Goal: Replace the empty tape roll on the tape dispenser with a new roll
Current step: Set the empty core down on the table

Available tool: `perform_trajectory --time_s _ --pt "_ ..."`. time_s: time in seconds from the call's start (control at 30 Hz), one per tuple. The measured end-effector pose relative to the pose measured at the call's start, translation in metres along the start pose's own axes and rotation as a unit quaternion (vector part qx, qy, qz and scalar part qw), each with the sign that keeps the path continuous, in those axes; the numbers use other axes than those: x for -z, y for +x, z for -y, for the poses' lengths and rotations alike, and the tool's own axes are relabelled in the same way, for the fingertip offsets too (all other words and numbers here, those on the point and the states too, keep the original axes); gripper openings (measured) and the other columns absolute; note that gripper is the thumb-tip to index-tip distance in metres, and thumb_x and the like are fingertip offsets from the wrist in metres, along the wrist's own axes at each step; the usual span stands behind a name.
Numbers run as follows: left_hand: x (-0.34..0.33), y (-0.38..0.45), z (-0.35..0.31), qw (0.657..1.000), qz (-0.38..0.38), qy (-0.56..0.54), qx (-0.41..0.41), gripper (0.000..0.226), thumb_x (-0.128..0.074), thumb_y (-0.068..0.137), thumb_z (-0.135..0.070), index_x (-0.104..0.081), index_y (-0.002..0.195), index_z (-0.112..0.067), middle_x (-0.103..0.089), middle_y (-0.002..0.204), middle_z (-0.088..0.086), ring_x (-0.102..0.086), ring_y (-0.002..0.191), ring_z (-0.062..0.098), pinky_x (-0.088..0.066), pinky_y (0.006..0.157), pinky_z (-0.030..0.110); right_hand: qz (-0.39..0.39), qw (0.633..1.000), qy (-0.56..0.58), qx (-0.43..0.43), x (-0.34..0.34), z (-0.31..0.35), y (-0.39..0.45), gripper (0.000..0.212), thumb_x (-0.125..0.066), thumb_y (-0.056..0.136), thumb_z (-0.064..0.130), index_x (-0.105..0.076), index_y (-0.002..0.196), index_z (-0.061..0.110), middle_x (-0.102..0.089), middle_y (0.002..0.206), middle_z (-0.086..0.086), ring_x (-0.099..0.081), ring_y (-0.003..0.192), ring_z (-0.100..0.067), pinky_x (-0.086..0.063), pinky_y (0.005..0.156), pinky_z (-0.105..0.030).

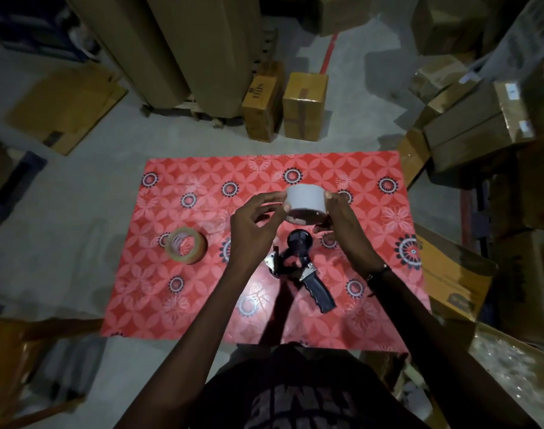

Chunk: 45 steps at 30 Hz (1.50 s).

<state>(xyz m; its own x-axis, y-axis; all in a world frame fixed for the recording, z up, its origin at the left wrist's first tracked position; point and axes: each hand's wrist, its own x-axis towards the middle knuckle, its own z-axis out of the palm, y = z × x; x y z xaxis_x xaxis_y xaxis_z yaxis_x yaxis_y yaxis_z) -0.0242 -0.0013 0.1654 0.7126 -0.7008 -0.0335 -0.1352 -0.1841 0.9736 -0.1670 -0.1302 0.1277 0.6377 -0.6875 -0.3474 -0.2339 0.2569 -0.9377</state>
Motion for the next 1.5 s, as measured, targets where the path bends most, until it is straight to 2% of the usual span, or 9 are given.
perform_trajectory --time_s 0.2,0.4,0.6,0.87,1.07,1.17,1.27,1.4,1.5 --pt "0.041 0.011 0.004 0.996 0.026 0.046 -0.07 0.023 -0.062 0.103 -0.011 -0.076 0.12 -0.015 -0.076 0.12 -0.009 -0.069 0.114 0.003 -0.054 0.093 0.02 -0.012 0.981 0.106 -0.164 -0.049 0.005 0.013 0.052 -0.039 0.108 0.061 -0.068 0.116 0.018 -0.076 0.085 -0.014 -0.069 0.066 -0.021 -0.056 0.066 -0.03" --pt "0.107 0.023 0.037 0.999 0.014 0.029 -0.041 0.031 -0.067 0.098 -0.007 -0.073 0.126 -0.019 -0.074 0.126 -0.009 -0.07 0.112 0.006 -0.057 0.087 0.024 -0.032 0.99 0.091 -0.101 -0.112 0.015 0.031 0.04 -0.057 0.106 0.047 -0.07 0.119 0.011 -0.078 0.113 -0.02 -0.079 0.081 -0.024 -0.066 0.079 -0.038" --pt "0.172 0.048 0.075 1.0 -0.023 0.013 0.007 0.034 -0.067 0.098 -0.009 -0.071 0.13 -0.021 -0.072 0.129 -0.008 -0.072 0.109 0.008 -0.058 0.09 0.027 -0.041 0.997 -0.059 0.002 -0.184 0.025 0.048 0.014 -0.061 0.106 0.037 -0.063 0.115 0.026 -0.079 0.1 -0.01 -0.081 0.082 -0.028 -0.065 0.087 -0.053" --pt "0.227 0.074 0.115 0.997 -0.033 -0.017 0.066 0.042 -0.059 0.099 -0.001 -0.068 0.134 -0.023 -0.067 0.134 -0.007 -0.068 0.116 0.013 -0.057 0.101 0.047 -0.063 0.963 -0.246 0.09 -0.26 0.019 0.076 0.047 -0.061 0.105 0.038 -0.061 0.148 0.021 -0.071 0.115 -0.006 -0.07 0.099 -0.021 -0.052 0.087 -0.03" --pt "0.262 0.097 0.144 0.993 -0.029 0.008 0.113 0.046 -0.059 0.095 -0.005 -0.068 0.134 -0.026 -0.07 0.135 -0.004 -0.066 0.122 0.017 -0.056 0.103 0.048 -0.046 0.947 -0.302 0.1 -0.302 0.008 0.104 0.043 -0.066 0.098 0.017 -0.062 0.141 0.013 -0.071 0.126 -0.014 -0.075 0.094 -0.027 -0.057 0.086 -0.029" --pt "0.279 0.109 0.161 0.99 -0.027 0.018 0.136 0.048 -0.056 0.089 -0.002 -0.072 0.128 -0.025 -0.074 0.124 -0.004 -0.069 0.113 0.017 -0.058 0.098 0.047 -0.033 0.941 -0.324 0.087 -0.319 0.004 0.117 0.034 -0.07 0.095 0.008 -0.062 0.129 0.008 -0.074 0.114 -0.01 -0.069 0.082 -0.02 -0.047 0.07 -0.007" --pt "0.294 0.13 0.19 0.982 -0.019 -0.018 0.187 0.051 -0.054 0.078 -0.007 -0.076 0.113 -0.036 -0.078 0.112 -0.007 -0.073 0.103 0.016 -0.06 0.095 0.048 -0.013 0.942 -0.328 0.072 -0.333 -0.006 0.138 0.028 -0.069 0.098 0.011 -0.066 0.126 0.009 -0.074 0.106 -0.007 -0.069 0.09 -0.019 -0.053 0.078 -0.027" --pt "0.302 0.153 0.224 0.975 -0.018 -0.015 0.22 0.05 -0.055 0.077 -0.005 -0.077 0.117 -0.027 -0.078 0.116 0.003 -0.072 0.113 0.026 -0.058 0.1 0.048 0.025 0.942 -0.334 0.031 -0.347 -0.022 0.168 0.035 -0.067 0.1 0.011 -0.067 0.135 0.007 -0.073 0.127 -0.016 -0.068 0.115 -0.028 -0.044 0.084 -0.023" --pt "0.297 0.17 0.271 0.966 -0.001 -0.021 0.256 0.04 -0.061 0.076 -0.008 -0.08 0.102 -0.032 -0.078 0.113 0.006 -0.073 0.11 0.031 -0.059 0.098 0.051 0.041 0.945 -0.323 -0.033 -0.353 -0.043 0.185 0.042 -0.063 0.101 0.012 -0.062 0.143 0.009 -0.071 0.132 -0.018 -0.069 0.115 -0.033 -0.054 0.095 -0.037"
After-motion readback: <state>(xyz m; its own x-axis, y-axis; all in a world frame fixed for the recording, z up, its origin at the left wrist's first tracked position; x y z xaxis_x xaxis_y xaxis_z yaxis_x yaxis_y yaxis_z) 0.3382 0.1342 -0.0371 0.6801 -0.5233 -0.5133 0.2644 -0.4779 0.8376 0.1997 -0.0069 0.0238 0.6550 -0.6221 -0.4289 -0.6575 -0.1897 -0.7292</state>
